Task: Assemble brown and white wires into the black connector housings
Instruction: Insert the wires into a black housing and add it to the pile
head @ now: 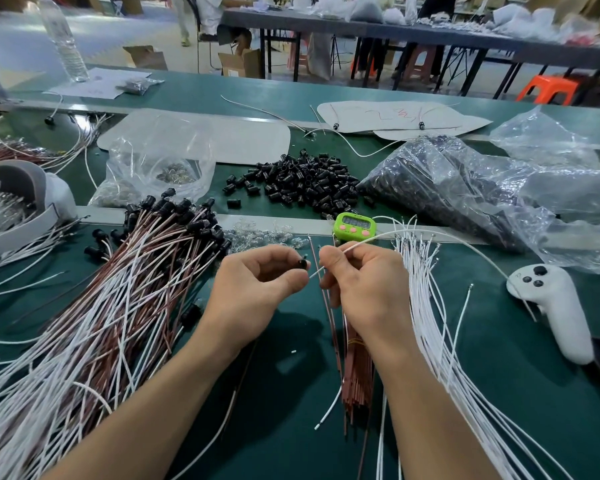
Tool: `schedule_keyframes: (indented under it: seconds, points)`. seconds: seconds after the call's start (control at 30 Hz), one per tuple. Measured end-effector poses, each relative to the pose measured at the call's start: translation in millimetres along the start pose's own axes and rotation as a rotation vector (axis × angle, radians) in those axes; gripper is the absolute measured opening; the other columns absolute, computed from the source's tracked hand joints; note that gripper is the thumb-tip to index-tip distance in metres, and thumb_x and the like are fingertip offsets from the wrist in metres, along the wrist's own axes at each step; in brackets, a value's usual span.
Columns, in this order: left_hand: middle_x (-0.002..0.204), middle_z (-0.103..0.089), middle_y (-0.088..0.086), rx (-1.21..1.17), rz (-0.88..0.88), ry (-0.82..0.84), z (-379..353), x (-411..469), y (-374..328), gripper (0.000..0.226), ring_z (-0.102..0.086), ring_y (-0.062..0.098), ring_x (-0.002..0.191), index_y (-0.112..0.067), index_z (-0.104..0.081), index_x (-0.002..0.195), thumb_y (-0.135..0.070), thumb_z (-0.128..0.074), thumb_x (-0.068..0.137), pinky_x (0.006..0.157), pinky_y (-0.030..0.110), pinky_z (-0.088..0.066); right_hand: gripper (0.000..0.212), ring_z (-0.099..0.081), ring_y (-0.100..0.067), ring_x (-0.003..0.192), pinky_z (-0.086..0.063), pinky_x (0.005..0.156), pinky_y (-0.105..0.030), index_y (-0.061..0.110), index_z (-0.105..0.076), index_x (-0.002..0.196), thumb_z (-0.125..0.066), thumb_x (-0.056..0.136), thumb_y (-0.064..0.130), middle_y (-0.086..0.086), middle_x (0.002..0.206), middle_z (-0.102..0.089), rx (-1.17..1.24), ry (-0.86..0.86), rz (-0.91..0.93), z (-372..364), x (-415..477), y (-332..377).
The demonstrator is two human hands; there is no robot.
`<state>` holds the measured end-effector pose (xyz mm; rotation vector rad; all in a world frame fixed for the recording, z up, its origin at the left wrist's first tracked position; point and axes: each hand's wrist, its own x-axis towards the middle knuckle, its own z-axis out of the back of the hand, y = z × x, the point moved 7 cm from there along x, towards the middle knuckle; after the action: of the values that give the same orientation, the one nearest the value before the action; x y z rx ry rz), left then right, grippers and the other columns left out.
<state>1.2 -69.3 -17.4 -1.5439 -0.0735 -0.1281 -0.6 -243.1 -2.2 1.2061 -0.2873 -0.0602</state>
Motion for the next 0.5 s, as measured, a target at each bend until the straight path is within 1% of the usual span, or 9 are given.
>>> schedule_keyframes:
  seconds: [0.03, 0.1, 0.2, 0.3, 0.4, 0.47, 0.5]
  points:
    - [0.085, -0.08, 0.001, 0.039, -0.016, 0.024, -2, -1, -1, 0.016, -0.073, 0.008, 0.078, -0.028, -0.078, 0.084, -0.016, -0.082, 0.073, 0.074, 0.019, -0.057, 0.039, -0.059, -0.016, 0.04, -0.049, 0.049, -0.03, 0.016, -0.069, 0.061, -0.071, 0.097, 0.032, -0.001, 0.057, -0.07, 0.046, 0.001, -0.02, -2, 0, -2]
    - [0.081, -0.079, -0.003, 0.112, -0.037, 0.047, -4, -4, -3, 0.02, -0.074, 0.007, 0.075, -0.029, -0.079, 0.085, -0.013, -0.084, 0.076, 0.072, 0.019, -0.057, 0.032, -0.057, -0.018, 0.038, -0.046, 0.047, -0.029, 0.018, -0.072, 0.067, -0.071, 0.096, 0.033, -0.006, 0.057, -0.07, 0.133, 0.003, -0.065, -6, 0, -7]
    - [0.078, -0.079, -0.007, 0.158, -0.048, -0.005, 1, -5, -3, 0.023, -0.075, 0.007, 0.072, -0.032, -0.079, 0.085, -0.012, -0.085, 0.077, 0.068, 0.018, -0.056, 0.03, -0.056, -0.02, 0.038, -0.045, 0.049, -0.031, 0.02, -0.073, 0.069, -0.069, 0.09, 0.041, -0.008, 0.057, -0.069, 0.19, 0.021, -0.085, -11, 0, -10]
    - [0.072, -0.078, -0.003, 0.138, -0.038, -0.052, 4, -4, -4, 0.021, -0.075, 0.013, 0.066, -0.031, -0.079, 0.085, -0.012, -0.086, 0.077, 0.065, 0.022, -0.058, 0.031, -0.057, -0.02, 0.038, -0.047, 0.051, -0.033, 0.02, -0.073, 0.069, -0.069, 0.088, 0.045, -0.007, 0.059, -0.07, 0.211, 0.042, -0.086, -15, -2, -9]
    - [0.067, -0.076, 0.001, 0.105, -0.028, -0.079, 6, -3, -5, 0.028, -0.073, 0.016, 0.059, -0.032, -0.079, 0.083, -0.006, -0.085, 0.078, 0.061, 0.019, -0.055, 0.032, -0.058, -0.02, 0.04, -0.047, 0.054, -0.035, 0.019, -0.074, 0.07, -0.069, 0.087, 0.046, -0.008, 0.059, -0.07, 0.228, 0.039, -0.098, -15, -3, -10]
    - [0.065, -0.076, 0.003, 0.089, -0.021, -0.097, 6, -1, -5, 0.03, -0.072, 0.017, 0.057, -0.033, -0.079, 0.079, -0.003, -0.085, 0.078, 0.061, 0.019, -0.055, 0.032, -0.056, -0.02, 0.039, -0.045, 0.053, -0.034, 0.018, -0.074, 0.069, -0.07, 0.09, 0.043, -0.01, 0.058, -0.069, 0.243, 0.025, -0.093, -14, -4, -10]
    - [0.065, -0.075, 0.004, 0.078, -0.015, -0.103, 6, -1, -5, 0.028, -0.072, 0.018, 0.056, -0.03, -0.079, 0.077, -0.003, -0.085, 0.077, 0.06, 0.019, -0.055, 0.032, -0.055, -0.019, 0.039, -0.045, 0.051, -0.033, 0.019, -0.074, 0.069, -0.071, 0.093, 0.04, -0.01, 0.057, -0.069, 0.244, 0.014, -0.088, -14, -4, -9]
